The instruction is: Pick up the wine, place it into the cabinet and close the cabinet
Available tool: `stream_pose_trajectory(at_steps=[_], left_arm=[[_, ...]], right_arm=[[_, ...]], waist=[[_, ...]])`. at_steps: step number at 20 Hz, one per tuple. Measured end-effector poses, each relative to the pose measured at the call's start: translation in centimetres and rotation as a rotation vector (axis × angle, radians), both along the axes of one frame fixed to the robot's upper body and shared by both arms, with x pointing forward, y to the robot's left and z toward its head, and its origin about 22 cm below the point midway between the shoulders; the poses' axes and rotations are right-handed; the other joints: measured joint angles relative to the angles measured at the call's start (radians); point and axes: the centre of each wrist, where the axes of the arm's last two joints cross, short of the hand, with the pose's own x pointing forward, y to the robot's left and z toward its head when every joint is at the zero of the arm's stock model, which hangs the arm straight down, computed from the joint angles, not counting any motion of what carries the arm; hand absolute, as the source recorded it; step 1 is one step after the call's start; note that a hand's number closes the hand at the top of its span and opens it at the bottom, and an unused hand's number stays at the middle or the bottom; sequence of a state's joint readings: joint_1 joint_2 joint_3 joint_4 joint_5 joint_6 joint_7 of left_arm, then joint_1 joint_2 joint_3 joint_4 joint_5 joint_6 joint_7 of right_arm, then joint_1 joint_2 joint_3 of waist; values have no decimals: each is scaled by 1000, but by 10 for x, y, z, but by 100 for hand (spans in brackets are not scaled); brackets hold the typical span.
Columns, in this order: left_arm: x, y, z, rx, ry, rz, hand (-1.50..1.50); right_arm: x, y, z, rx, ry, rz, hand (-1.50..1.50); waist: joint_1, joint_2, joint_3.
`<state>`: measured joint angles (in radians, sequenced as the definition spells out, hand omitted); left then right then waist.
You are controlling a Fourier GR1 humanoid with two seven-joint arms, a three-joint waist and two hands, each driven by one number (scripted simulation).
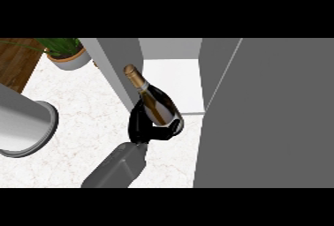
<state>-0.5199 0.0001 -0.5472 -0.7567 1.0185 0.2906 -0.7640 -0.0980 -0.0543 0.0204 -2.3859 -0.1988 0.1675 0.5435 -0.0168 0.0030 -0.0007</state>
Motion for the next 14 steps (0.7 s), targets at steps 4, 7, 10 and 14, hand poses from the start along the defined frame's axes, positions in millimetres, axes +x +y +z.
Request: stream_pose_trajectory(at_steps=[4, 7, 10, 14], left_arm=[[17, -2, 11, -6, 21, 15, 150], [23, -6, 17, -6, 29, 34, 150], [40, -4, 25, -6, 23, 49, 150], [56, -1, 33, -4, 17, 70, 150]], right_arm=[[-4, -2, -3, 5, 1, 2, -150], [-3, 0, -3, 11, 0, 5, -150], [1, -1, 1, 10, -4, 6, -150], [3, -4, -3, 5, -9, 13, -150]], waist=[[0, 0, 0], [-1, 0, 0], [-3, 1, 0], [-7, 2, 0]])
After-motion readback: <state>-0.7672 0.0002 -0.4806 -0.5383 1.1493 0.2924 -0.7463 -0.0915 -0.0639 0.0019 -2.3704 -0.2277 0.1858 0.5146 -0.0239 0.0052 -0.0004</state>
